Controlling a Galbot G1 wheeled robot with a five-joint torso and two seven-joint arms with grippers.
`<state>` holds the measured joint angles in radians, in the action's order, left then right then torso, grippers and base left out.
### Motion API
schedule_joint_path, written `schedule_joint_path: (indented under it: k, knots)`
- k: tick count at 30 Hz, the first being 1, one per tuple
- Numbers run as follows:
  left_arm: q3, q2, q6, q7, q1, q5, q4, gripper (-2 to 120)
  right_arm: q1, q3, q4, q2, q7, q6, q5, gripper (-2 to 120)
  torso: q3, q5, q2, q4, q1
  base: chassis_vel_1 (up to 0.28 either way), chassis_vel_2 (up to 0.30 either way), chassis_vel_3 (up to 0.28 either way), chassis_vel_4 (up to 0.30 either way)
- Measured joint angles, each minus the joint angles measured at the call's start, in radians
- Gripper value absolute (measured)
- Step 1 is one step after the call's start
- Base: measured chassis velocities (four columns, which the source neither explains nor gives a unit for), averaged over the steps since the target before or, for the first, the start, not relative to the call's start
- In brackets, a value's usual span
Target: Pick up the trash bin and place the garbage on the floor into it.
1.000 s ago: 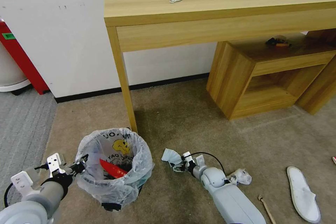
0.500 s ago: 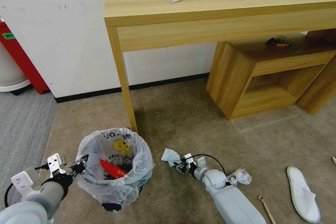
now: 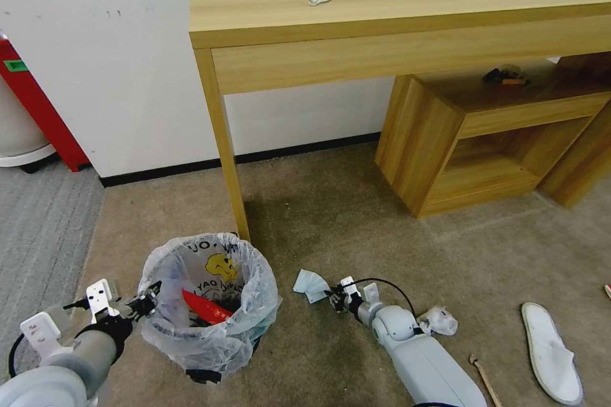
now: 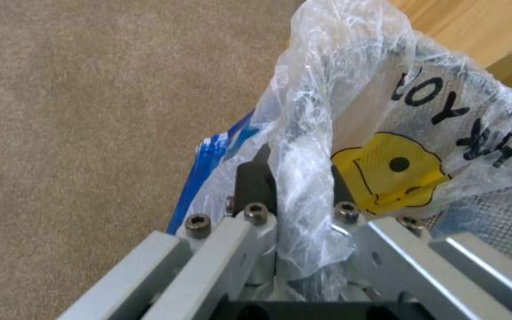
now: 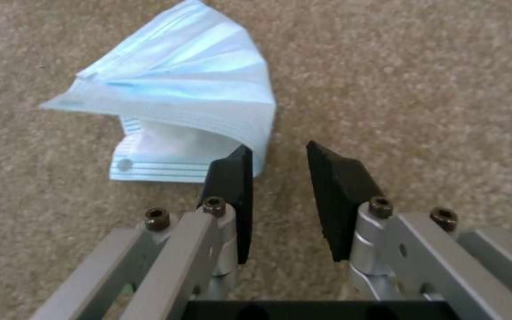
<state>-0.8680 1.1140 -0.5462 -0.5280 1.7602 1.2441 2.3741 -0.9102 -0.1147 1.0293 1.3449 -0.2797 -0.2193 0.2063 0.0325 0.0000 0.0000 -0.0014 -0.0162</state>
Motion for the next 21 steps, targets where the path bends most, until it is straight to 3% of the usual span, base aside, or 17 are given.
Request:
schedule_joint_path:
  k: [6, 7, 8, 11, 21]
  knots:
    - [0.001, 0.001, 0.0, 0.001, -0.001, -0.002, 0.0, 3, 0.002, -0.005, -0.002, -0.004, 0.007, 0.006, -0.003, 22, 0.0, 0.0, 0.0, 0.0, 0.0, 0.0, 0.0, 0.0, 0.0]
    - [0.001, 0.001, 0.0, 0.001, -0.001, -0.002, 0.0, 3, 0.003, -0.006, -0.004, -0.004, 0.009, 0.008, -0.004, 19, 0.0, 0.0, 0.0, 0.0001, 0.0, 0.0, 0.0, 0.0, 0.0]
    - [0.001, 0.001, 0.0, 0.001, -0.001, -0.002, 0.001, 3, 0.005, -0.007, -0.01, -0.004, 0.011, 0.018, -0.005, 7, 0.0, 0.0, 0.0, 0.0, 0.0, 0.0, 0.0, 0.0, 0.0]
    - [0.001, 0.001, 0.0, 0.001, -0.001, -0.002, 0.001, 3, 0.006, -0.007, -0.013, -0.003, 0.009, 0.03, -0.005, 0, 0.0, 0.0, 0.0, 0.0, 0.0, 0.0, 0.0, 0.0, 0.0]
    - [-0.003, 0.001, 0.001, 0.003, 0.0, -0.002, 0.001, 3, 0.017, -0.001, -0.03, 0.012, 0.007, 0.054, -0.009, 0, 0.0, 0.0, 0.0, 0.0, 0.0, 0.0, 0.0, 0.0, 0.0]
